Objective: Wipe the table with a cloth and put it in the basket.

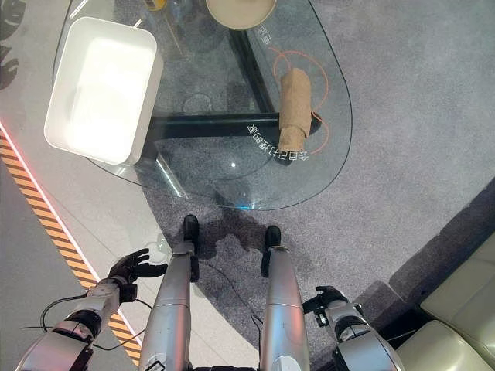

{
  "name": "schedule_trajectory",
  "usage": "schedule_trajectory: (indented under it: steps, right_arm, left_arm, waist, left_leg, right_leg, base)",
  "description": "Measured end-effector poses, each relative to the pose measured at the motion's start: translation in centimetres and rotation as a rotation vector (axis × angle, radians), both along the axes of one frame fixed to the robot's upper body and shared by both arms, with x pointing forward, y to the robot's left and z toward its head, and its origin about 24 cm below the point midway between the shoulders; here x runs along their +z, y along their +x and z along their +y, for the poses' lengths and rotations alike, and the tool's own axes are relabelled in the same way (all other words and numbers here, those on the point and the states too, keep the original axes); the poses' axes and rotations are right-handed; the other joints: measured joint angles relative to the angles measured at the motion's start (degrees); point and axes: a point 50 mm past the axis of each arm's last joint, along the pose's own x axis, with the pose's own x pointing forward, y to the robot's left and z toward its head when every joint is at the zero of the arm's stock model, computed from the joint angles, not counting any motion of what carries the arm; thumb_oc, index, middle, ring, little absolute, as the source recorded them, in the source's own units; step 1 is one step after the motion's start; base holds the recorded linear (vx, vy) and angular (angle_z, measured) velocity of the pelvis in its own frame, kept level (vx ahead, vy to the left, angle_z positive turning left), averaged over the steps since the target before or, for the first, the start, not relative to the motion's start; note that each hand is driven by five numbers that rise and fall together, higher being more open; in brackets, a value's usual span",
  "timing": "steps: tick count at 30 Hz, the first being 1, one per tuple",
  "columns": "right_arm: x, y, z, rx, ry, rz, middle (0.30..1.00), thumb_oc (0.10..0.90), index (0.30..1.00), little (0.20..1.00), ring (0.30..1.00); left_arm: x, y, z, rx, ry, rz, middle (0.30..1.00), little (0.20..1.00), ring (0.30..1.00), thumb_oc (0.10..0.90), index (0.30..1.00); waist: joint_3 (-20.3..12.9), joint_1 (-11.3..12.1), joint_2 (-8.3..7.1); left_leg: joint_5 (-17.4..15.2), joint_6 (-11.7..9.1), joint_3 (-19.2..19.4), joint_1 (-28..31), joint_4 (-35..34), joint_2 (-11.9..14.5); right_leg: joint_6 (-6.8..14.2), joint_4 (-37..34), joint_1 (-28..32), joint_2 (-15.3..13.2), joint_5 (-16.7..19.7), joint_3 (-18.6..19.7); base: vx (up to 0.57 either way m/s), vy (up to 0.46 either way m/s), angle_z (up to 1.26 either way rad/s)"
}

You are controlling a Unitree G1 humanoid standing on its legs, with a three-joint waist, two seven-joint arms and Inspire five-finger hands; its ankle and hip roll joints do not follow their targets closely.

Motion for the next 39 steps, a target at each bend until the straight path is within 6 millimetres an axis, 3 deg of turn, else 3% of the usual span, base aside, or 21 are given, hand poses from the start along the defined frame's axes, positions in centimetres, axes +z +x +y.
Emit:
schedule_trajectory:
  steps: [6,11,20,27,39]
  right_arm:
    - [0.7,0.3,-1.0,-0.061,-0.121,-0.11,0.9,0.8,0.9,0.9,0.9]
    - [2.4,1.1,-2.8,-0.248,-0.183,-0.292,0.9,0.8,0.9,0.9,0.9]
    - [8.3,4.0,-6.3,-0.417,-0.243,-0.667,0.9,0.8,0.9,0.9,0.9]
    - [12.1,6.8,-5.4,-0.41,-0.201,-0.887,0.9,0.8,0.9,0.9,0.9]
    - [22.0,12.0,-1.0,-0.285,-0.098,-1.277,0.9,0.8,0.9,0.9,0.9]
  left_arm:
    - [-0.1,-0.2,0.1,-0.002,0.0,-0.004,0.9,0.9,0.9,0.8,0.9]
    - [-0.1,-0.2,0.1,-0.002,0.001,-0.006,0.9,0.9,0.9,0.8,0.9]
    - [0.0,-0.5,0.8,-0.007,0.006,0.002,0.9,0.9,0.9,0.8,0.9]
    - [0.0,-0.5,0.9,-0.009,0.008,0.003,0.9,0.9,0.9,0.8,0.9]
    - [-0.2,-0.6,0.6,-0.028,0.012,0.023,0.9,0.9,0.9,0.8,0.9]
  waist:
    - [0.0,-0.02,0.0]
    - [0.04,0.02,-0.07]
    - [0.18,0.05,-0.31]
    - [0.23,0.05,-0.4]
    - [0.31,0.18,-0.5]
  left_leg:
    - [0.0,-0.01,-0.02,0.03,-0.3,-0.03]
    - [0.0,0.0,-0.06,0.06,-0.65,-0.09]
    - [0.01,0.01,-0.38,0.11,-0.21,-0.39]
    - [0.01,0.01,-1.0,0.04,0.04,-0.83]
    - [0.03,0.05,-0.96,-0.42,0.08,-1.04]
  right_leg:
    - [-0.01,0.01,0.02,-0.12,0.01,-0.09]
    - [-0.01,-0.03,0.05,-0.2,-0.01,-0.26]
    - [0.01,-0.04,0.66,-0.56,-0.27,-0.82]
    - [-0.15,-0.04,1.06,-1.02,-0.46,-1.45]
    - [-0.31,-0.21,0.61,-1.24,-0.46,-1.48]
  base:
    - [0.0,0.0,0.0]
    - [0.02,-0.037,0.02]
    - [0.01,-0.018,0.02]
    - [0.0,0.0,0.04]
    - [0.0,0.009,0.0]
